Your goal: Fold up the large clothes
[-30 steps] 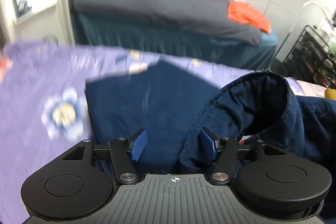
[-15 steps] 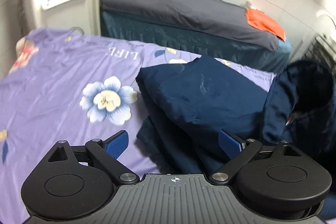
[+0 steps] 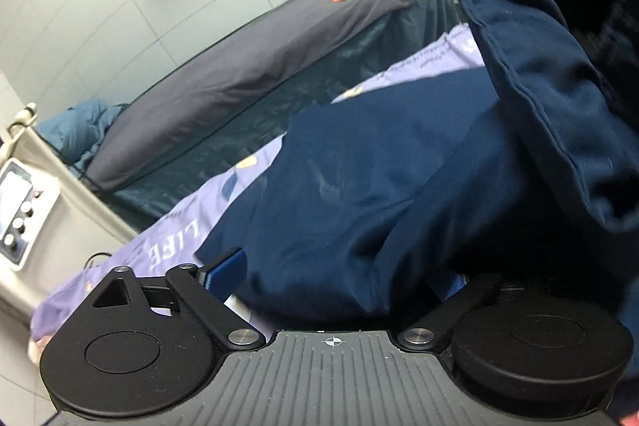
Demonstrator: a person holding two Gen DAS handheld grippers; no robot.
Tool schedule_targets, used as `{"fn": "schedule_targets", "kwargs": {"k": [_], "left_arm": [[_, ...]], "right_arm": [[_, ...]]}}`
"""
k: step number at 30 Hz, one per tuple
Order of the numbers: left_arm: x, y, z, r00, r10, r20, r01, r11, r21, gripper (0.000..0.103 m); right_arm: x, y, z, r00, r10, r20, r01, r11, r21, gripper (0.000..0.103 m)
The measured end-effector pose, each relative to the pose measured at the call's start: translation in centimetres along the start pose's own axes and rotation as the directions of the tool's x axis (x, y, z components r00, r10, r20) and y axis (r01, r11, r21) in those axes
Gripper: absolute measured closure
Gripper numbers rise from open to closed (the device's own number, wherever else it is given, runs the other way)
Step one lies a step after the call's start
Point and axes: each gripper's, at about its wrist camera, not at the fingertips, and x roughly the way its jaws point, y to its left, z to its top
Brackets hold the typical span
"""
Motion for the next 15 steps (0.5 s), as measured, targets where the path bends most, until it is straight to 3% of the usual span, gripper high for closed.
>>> {"fn": "schedule_targets", "kwargs": {"k": [4, 6, 8, 10, 13, 15], "left_arm": [[-2.0, -0.1, -0.6, 0.998, -0.026, 0.062, 0.021, 0.997, 0.080, 0.000], [-2.1, -0.6, -1.8, 0.997, -0.057, 0.053, 0.048, 0.987, 0.153, 0.000], [-1.2, -1.5, -2.6, 0.995, -0.102, 0.022, 0.093, 0.960, 0.265, 0.000], [-0.7, -2.8, -3.0, 0.996, -0.082, 0.035, 0.064, 0.929, 0.364, 0.000], [0.7, -3.0, -1.5, 0.997, -0.066, 0.043, 0.048, 0.943, 0.330, 0.000], [1.2, -3.0, -0.2, 0.997, -0.036, 0.063, 0.017, 0.959, 0.282, 0.000]], "right_arm": [[-0.7, -0.1, -1.1, 0.998, -0.063, -0.004, 0.064, 0.996, 0.069, 0.032], [-1.0, -0.4, -1.8, 0.997, -0.080, -0.013, 0.081, 0.992, 0.092, 0.033], [-1.0, -0.7, -2.3, 0.996, -0.084, -0.031, 0.087, 0.990, 0.110, 0.034], [-0.9, -1.0, -2.6, 0.997, -0.073, -0.039, 0.078, 0.988, 0.135, 0.035], [-0.7, -1.3, -2.6, 0.998, -0.058, -0.028, 0.062, 0.987, 0.151, 0.043], [-0.3, -1.2, -2.1, 0.998, -0.058, -0.009, 0.059, 0.990, 0.129, 0.054]]}}
